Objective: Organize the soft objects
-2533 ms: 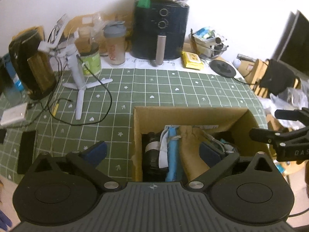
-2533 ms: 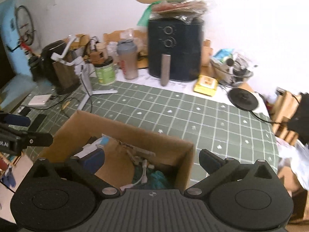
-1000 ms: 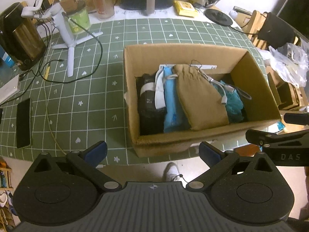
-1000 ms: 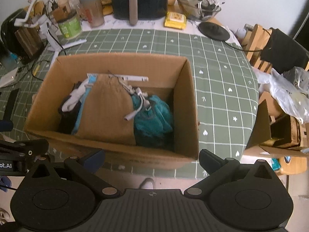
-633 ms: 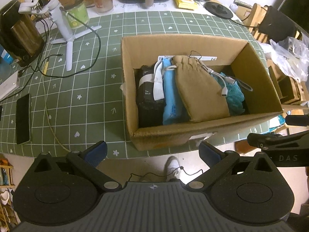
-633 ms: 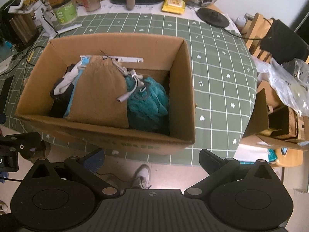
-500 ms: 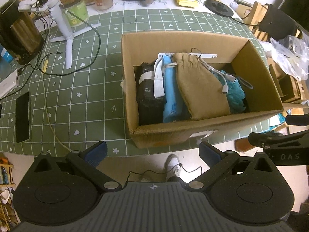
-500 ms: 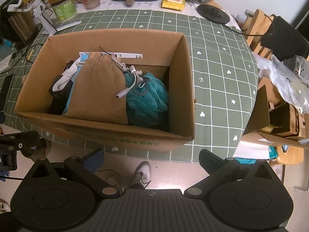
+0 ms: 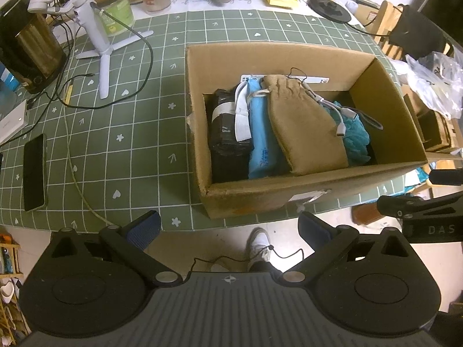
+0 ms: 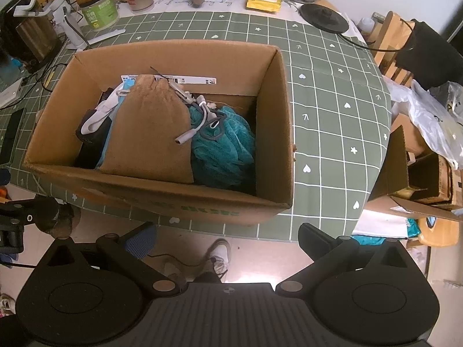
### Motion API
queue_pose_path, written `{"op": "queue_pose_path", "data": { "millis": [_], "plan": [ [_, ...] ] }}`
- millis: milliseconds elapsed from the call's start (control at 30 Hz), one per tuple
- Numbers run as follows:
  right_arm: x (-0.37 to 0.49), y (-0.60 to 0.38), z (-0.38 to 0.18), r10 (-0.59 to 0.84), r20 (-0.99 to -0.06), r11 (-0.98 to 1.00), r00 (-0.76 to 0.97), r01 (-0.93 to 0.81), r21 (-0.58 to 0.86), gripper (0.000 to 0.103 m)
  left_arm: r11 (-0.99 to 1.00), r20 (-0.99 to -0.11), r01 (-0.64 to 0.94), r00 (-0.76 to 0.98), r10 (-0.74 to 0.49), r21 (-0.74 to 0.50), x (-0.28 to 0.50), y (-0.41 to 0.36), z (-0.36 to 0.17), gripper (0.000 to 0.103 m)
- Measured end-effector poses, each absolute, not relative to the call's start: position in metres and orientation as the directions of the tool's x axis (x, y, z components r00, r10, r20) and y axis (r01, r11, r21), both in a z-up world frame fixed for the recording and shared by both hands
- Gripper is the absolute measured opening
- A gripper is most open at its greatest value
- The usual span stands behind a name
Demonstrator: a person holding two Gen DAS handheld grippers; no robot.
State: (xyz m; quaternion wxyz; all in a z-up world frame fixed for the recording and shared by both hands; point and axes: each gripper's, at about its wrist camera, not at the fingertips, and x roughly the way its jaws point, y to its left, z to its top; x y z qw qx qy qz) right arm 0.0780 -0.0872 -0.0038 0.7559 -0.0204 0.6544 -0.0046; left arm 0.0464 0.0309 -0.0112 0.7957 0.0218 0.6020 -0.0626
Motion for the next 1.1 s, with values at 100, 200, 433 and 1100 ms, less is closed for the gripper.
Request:
{"op": "queue_pose_path", "data": {
  "millis": [100,200,433,1100],
  "plan": [
    [0.078,-0.088,-0.004,-0.028,-0.989,0.999,0.143,-0.018,-0.031,0.103,0.992,-0.96,0.12,0.27,-0.072,-0.04,0.046,0.032,-0.011,0.103],
    [0.078,-0.088,-0.004,-0.023,-0.99,0.999,0.141,-0.02,-0.026,0.103,0.992,-0.96,0.119,0.27,-0.07,-0.039,0.046,0.033,-0.011,0.103],
    [0.078,-0.094,-0.002,-0.01,-0.991,1.0,0.135,-0.021,-0.013,0.103,0.992,-0.959,0.123,0.273,-0.072,-0.04,0.045,0.033,-0.01,0.103],
    [0.077,-0.117,0.003,0.004,-0.99,1.0,0.143,-0.008,0.003,0.103,0.992,-0.959,0.121,0.277,-0.063,-0.03,0.046,0.041,-0.01,0.103]
  ]
}}
